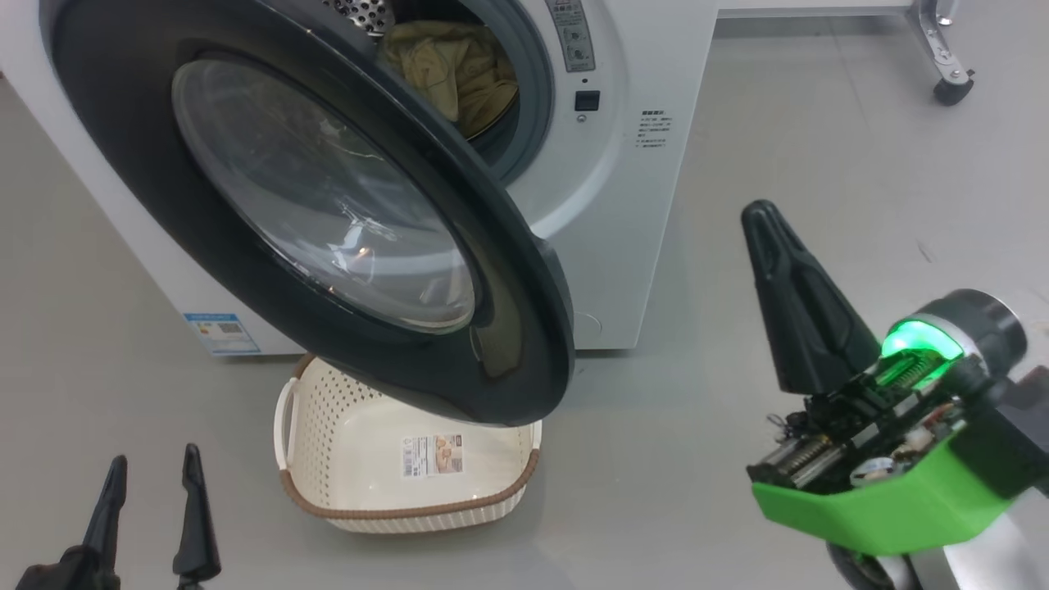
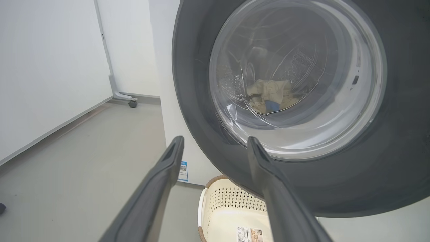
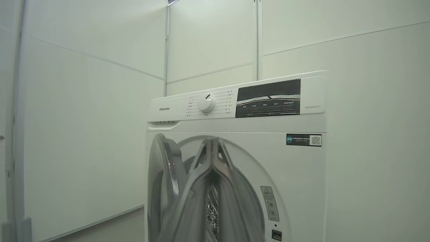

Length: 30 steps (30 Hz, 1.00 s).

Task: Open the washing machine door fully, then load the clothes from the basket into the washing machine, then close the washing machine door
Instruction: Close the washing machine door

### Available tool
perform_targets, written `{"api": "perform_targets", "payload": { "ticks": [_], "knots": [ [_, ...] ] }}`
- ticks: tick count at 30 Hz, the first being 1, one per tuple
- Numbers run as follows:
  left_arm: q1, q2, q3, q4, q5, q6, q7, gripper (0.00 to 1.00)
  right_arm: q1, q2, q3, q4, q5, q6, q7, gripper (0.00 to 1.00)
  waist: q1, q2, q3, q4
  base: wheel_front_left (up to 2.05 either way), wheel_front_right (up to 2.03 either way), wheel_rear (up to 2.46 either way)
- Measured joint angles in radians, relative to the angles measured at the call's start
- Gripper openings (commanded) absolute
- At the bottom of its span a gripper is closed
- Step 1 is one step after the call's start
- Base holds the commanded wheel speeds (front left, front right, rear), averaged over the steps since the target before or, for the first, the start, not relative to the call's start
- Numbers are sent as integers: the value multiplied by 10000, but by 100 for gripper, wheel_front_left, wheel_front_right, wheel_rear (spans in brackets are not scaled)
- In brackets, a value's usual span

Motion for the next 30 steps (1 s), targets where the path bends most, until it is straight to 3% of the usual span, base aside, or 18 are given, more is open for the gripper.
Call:
{"api": "perform_targets", "payload": {
  "ticks": [8,15,30],
  "knots": [
    [-390,-339,-58,215,107,-301,0,100,-950,-4,1661,-127,77,0,556,0,0,0,110,695,0,0,0],
    [-654,-792,-125,426,278,-610,0,100,-1462,2,3018,654,408,0,798,0,0,0,344,1530,0,0,0],
    [-1410,-1651,372,792,761,-1317,0,100,-811,-351,3047,2746,573,0,702,0,0,0,1557,2250,0,0,0]
  ]
}}
